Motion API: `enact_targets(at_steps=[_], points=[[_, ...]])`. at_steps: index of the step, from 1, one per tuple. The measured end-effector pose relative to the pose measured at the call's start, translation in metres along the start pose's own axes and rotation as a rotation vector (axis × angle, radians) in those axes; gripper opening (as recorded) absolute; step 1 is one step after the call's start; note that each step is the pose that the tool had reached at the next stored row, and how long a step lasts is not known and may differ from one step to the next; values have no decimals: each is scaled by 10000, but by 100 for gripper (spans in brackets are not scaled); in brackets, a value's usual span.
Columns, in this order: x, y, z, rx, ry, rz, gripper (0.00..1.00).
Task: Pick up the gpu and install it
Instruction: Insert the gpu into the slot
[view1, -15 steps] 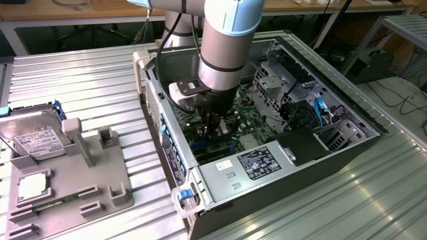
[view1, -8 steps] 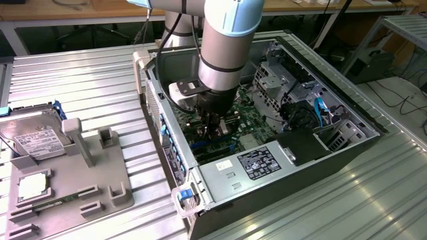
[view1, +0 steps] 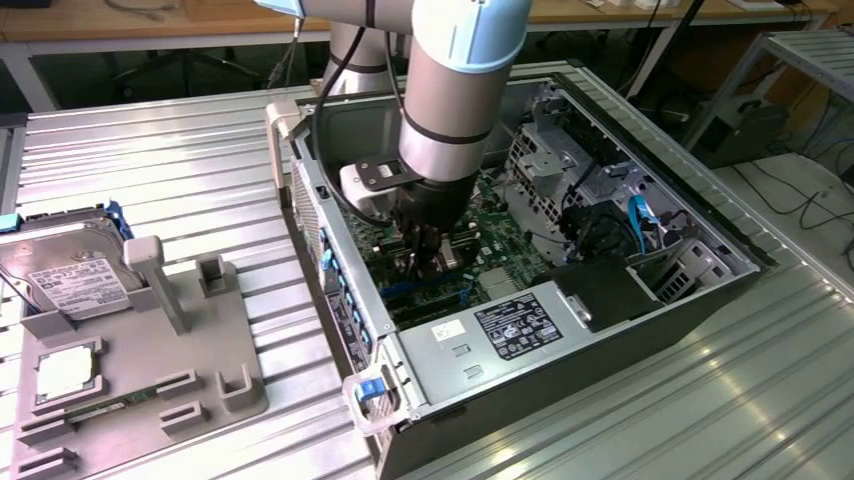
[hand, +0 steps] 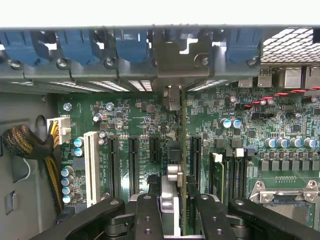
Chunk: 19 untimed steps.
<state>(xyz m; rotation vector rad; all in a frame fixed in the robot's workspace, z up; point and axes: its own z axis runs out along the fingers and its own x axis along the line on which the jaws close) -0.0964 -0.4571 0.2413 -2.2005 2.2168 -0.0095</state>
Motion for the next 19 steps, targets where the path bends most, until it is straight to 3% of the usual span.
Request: enact_targets(at_steps=[19], points=[[-44, 30, 18, -20, 3, 68, 31]])
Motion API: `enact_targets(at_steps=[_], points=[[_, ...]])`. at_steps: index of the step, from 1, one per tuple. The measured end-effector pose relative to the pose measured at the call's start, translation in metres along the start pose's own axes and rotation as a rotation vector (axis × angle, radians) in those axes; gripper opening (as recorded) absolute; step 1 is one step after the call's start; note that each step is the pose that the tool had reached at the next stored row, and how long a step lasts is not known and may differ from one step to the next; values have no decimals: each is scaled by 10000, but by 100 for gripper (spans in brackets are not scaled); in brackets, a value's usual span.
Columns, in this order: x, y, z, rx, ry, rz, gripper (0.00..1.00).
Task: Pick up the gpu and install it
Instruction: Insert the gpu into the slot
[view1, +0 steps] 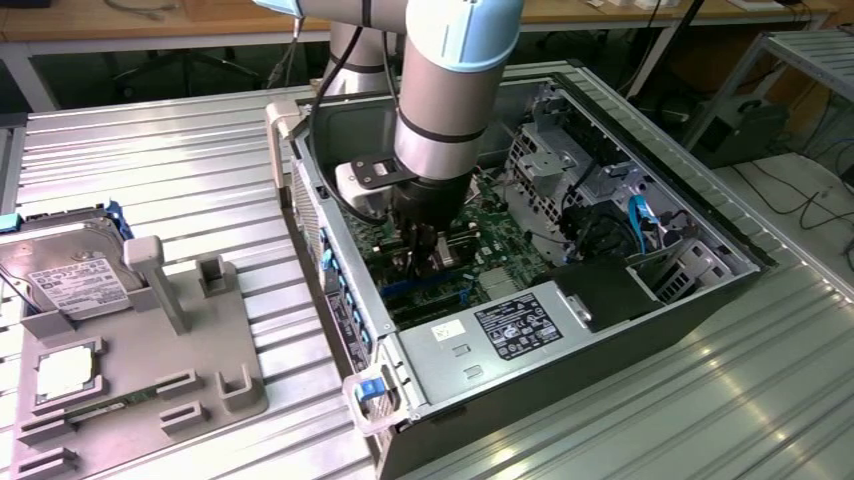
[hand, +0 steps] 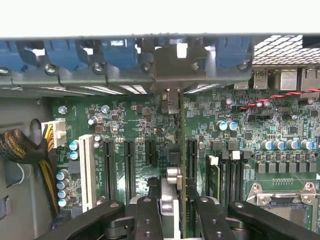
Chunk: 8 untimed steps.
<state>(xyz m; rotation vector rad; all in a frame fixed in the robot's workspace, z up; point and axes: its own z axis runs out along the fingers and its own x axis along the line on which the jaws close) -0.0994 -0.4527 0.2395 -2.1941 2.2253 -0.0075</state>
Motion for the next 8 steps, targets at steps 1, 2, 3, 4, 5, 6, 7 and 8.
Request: enact_targets(at_steps=[1, 2, 3, 4, 5, 6, 7, 8], points=[[-2, 1, 3, -12, -1, 7, 31], [-3, 1, 5, -28, -1, 15, 31], [-3, 2, 7, -43, 0, 23, 31], [-3, 3, 9, -54, 1, 27, 31], [-3, 2, 11, -61, 2, 29, 31], [-3, 2, 13, -67, 2, 29, 31], [-3, 2, 14, -76, 1, 30, 31], [-3, 2, 16, -87, 1, 30, 31]])
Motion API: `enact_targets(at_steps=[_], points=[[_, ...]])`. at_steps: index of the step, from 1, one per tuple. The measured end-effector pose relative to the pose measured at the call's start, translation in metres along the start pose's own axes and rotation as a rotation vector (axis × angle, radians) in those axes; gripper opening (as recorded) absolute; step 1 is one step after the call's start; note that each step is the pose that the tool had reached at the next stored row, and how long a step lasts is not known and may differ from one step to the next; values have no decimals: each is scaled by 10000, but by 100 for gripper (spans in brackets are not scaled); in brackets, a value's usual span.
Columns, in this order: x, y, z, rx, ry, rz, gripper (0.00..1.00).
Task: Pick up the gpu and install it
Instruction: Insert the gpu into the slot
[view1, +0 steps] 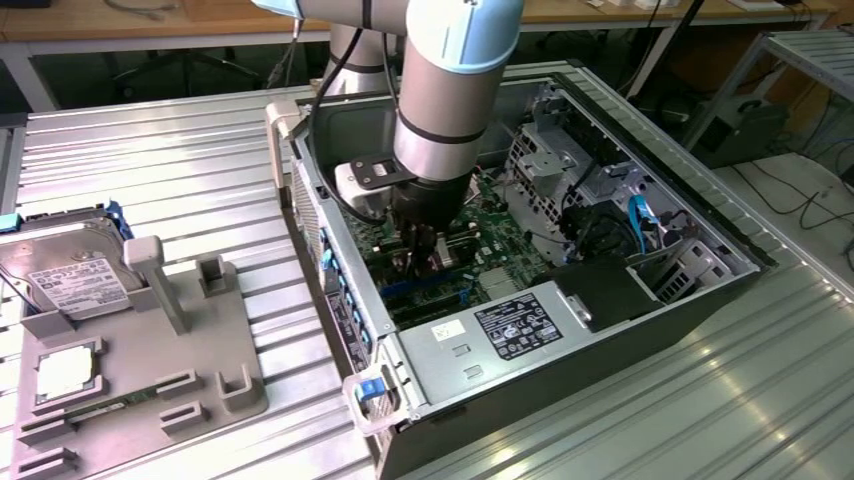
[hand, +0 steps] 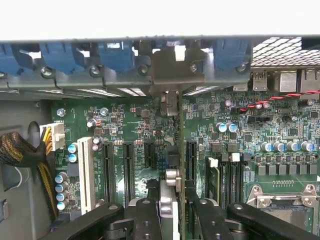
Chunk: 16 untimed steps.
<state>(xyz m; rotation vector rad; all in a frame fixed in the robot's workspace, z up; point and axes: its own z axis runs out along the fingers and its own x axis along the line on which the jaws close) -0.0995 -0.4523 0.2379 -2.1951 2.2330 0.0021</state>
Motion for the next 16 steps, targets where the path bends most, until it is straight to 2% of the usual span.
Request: enact_targets(at_steps=[5, 16], points=[[0, 0, 6, -63, 2, 4, 31], [0, 2, 17, -65, 0, 39, 31]])
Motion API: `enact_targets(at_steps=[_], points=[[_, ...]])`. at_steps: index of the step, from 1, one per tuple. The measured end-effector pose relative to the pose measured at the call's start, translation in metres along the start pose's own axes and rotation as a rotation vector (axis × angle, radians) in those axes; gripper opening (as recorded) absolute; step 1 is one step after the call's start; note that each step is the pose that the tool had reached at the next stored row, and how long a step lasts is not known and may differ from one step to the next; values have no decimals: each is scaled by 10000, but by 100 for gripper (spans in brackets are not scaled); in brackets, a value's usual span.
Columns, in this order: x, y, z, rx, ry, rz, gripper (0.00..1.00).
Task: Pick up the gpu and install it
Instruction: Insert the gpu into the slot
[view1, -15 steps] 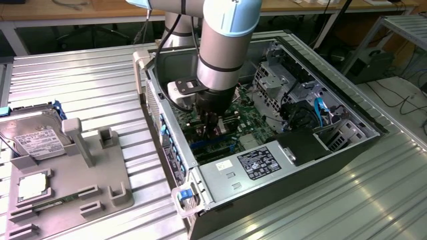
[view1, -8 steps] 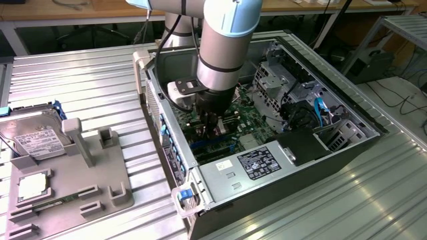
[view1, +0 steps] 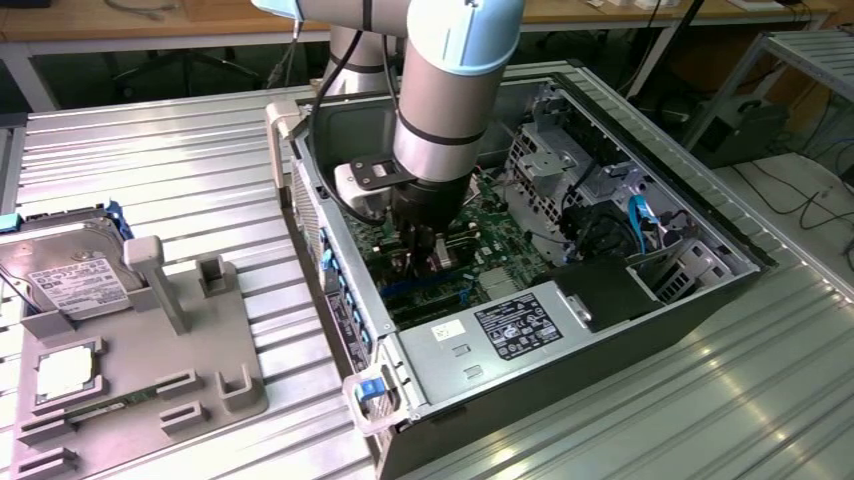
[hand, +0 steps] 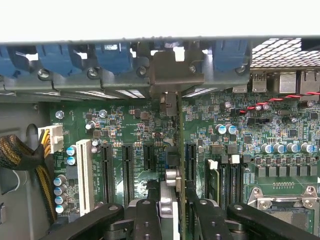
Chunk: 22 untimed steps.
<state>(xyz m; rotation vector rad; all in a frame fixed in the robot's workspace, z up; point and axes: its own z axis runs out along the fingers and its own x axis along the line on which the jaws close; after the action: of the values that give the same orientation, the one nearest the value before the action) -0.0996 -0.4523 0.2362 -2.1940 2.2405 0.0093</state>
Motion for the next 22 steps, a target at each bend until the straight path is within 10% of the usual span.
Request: enact_targets(at_steps=[22], points=[[1, 6, -17, 0, -2, 1, 31]])
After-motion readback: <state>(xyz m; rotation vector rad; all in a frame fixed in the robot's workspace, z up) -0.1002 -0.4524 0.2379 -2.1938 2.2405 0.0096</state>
